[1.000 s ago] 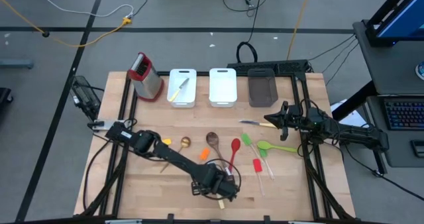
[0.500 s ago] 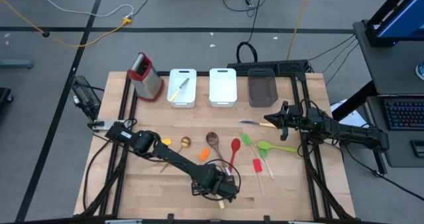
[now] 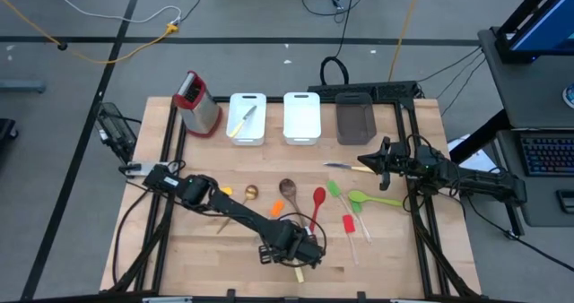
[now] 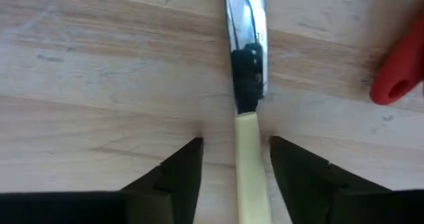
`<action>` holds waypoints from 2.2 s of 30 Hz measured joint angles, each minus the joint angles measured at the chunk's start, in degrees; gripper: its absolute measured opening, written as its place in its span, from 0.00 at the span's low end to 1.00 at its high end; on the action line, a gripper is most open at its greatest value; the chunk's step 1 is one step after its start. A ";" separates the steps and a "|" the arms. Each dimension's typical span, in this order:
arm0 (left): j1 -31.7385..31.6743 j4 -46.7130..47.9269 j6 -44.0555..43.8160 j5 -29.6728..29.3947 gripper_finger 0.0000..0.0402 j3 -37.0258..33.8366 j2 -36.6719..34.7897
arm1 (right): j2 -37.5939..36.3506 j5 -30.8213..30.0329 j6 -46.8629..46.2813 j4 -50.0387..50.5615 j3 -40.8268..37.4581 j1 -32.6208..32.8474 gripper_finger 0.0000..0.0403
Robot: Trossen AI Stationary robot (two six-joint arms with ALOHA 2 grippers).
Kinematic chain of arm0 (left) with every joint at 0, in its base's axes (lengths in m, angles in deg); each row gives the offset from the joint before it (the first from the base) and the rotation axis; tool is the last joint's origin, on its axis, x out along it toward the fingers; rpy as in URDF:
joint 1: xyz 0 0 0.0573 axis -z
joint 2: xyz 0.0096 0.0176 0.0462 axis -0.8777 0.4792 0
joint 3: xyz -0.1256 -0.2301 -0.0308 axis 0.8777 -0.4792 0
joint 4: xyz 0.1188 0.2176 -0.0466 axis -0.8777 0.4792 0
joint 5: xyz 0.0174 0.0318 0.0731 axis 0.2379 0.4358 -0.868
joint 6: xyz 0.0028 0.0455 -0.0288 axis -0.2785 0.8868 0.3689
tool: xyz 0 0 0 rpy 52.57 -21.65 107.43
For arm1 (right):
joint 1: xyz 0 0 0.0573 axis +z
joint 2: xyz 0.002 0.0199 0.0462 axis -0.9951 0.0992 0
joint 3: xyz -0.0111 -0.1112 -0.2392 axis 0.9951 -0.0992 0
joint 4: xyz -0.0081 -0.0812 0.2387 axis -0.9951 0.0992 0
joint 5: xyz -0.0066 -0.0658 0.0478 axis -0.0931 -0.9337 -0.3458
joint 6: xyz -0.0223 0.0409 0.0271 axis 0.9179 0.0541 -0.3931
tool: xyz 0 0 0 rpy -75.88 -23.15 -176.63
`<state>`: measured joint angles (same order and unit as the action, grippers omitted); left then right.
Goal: Pick & Place Kitchen Items
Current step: Put the bottom yellow knife into the left white bin
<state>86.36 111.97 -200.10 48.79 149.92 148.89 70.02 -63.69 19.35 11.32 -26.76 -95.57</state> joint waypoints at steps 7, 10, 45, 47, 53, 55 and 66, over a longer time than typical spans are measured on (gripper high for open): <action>0.02 -2.53 -1.27 1.81 0.22 -0.30 1.03 | 0.10 0.00 0.00 -0.16 0.02 0.01 0.01; 0.03 -1.41 -0.41 1.77 0.12 -0.21 0.79 | 0.10 0.00 0.00 -0.09 0.01 0.00 0.01; 0.75 8.13 8.58 -8.66 0.06 -0.47 -18.33 | 0.09 0.00 0.02 -0.20 0.00 0.00 0.01; 1.11 8.31 8.67 -8.51 0.06 -0.47 -20.04 | 0.09 0.00 0.00 -0.20 0.00 0.02 0.01; 2.20 8.13 6.51 -8.36 0.06 -0.36 -23.81 | 0.09 0.00 0.02 -0.20 0.00 0.00 0.01; 2.50 8.13 5.81 -8.35 0.06 -0.36 -24.18 | 0.09 0.00 0.02 -0.20 0.00 0.00 0.01; 3.69 7.53 7.94 -14.82 0.06 -0.36 -24.52 | 0.09 0.00 0.02 -0.20 0.00 0.00 0.01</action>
<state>90.06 119.49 -192.15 33.97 149.55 124.37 70.10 -63.69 19.36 11.12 -26.76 -95.57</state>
